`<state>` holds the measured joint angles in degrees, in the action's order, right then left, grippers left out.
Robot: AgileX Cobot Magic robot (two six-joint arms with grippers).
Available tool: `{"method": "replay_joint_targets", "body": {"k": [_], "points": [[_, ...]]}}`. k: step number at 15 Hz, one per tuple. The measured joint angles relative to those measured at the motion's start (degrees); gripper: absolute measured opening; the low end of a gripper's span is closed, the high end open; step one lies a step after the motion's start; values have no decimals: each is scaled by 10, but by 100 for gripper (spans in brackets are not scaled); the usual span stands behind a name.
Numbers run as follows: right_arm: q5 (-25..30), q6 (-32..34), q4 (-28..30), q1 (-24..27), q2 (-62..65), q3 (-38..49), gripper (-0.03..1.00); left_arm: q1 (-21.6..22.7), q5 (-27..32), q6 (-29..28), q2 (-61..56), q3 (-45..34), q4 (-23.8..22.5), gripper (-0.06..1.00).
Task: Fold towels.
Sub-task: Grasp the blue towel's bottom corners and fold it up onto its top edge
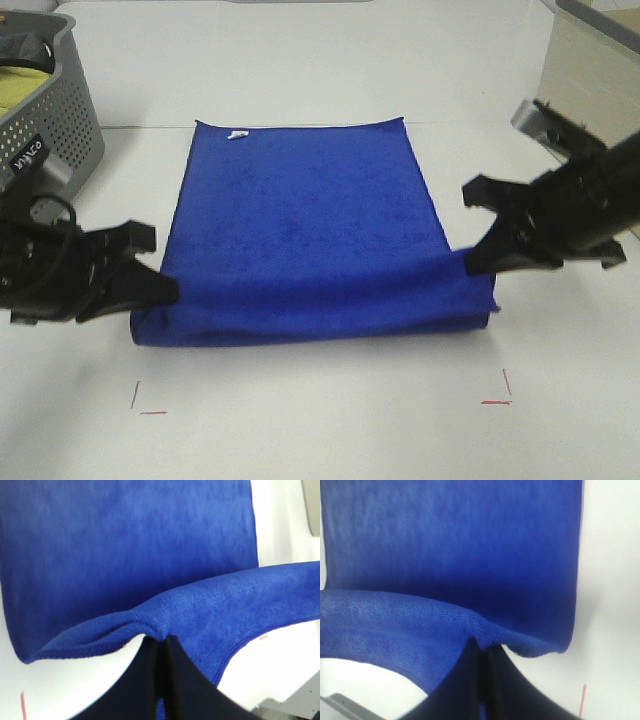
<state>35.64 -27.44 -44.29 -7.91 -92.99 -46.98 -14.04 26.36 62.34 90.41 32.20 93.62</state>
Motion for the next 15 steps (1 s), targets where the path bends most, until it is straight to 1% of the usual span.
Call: {"method": "replay_joint_targets", "body": {"k": [2, 4, 5, 6, 7, 8, 9, 12, 15], "points": [[31, 44, 53, 0, -45, -110, 0, 0, -14, -22, 25, 77, -27, 1], [60, 62, 87, 0, -112, -217, 0, 0, -26, -50, 80, 163, -70, 1], [71, 72, 99, 0, -151, -274, 0, 0, -32, -66, 109, 207, -98, 1], [85, 82, 107, 0, -205, -355, 0, 2, -40, -98, 151, 275, -132, 1], [96, 88, 112, 0, -241, -408, 0, 5, -40, -110, 170, 304, -145, 1], [108, 97, 116, 0, -280, -466, 0, 18, -40, -142, 213, 363, -168, 1], [116, 106, 118, 0, -313, -517, 0, 26, -40, -156, 242, 405, -179, 1], [136, 123, 130, 0, -412, -673, 0, 36, -48, -165, 310, 516, -197, 1], [143, 142, 148, 0, -496, -801, 0, 36, -80, -166, 371, 616, -214, 1]]}}
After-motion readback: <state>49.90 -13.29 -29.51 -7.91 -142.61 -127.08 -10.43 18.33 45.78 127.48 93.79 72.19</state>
